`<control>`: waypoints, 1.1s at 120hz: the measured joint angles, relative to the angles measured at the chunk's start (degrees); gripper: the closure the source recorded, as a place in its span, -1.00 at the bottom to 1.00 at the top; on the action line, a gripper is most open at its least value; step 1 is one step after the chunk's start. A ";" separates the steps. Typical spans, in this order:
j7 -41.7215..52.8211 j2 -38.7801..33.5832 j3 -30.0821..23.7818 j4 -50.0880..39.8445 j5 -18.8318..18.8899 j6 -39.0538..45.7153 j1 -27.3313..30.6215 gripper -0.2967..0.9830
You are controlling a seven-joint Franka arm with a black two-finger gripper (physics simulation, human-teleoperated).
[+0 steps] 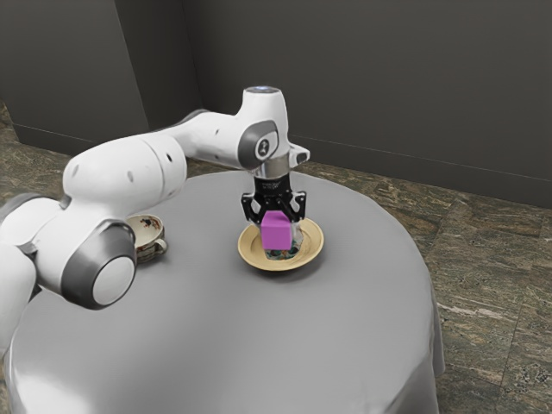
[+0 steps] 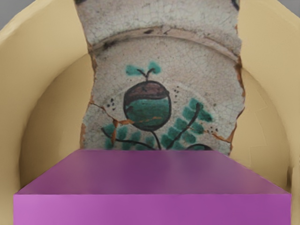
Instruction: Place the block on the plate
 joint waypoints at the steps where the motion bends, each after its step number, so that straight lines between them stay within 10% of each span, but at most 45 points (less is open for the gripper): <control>1: 0.00 0.00 0.00 0.00 -0.03 0.00 -0.01 -0.14; 48: -0.10 -2.01 0.54 0.73 -0.46 -1.12 0.12 -0.47; 93: 0.01 -22.05 -0.85 -1.94 2.21 -14.16 0.39 -0.53; 132: 0.15 -44.19 -6.78 -28.55 7.42 -17.03 2.82 -0.53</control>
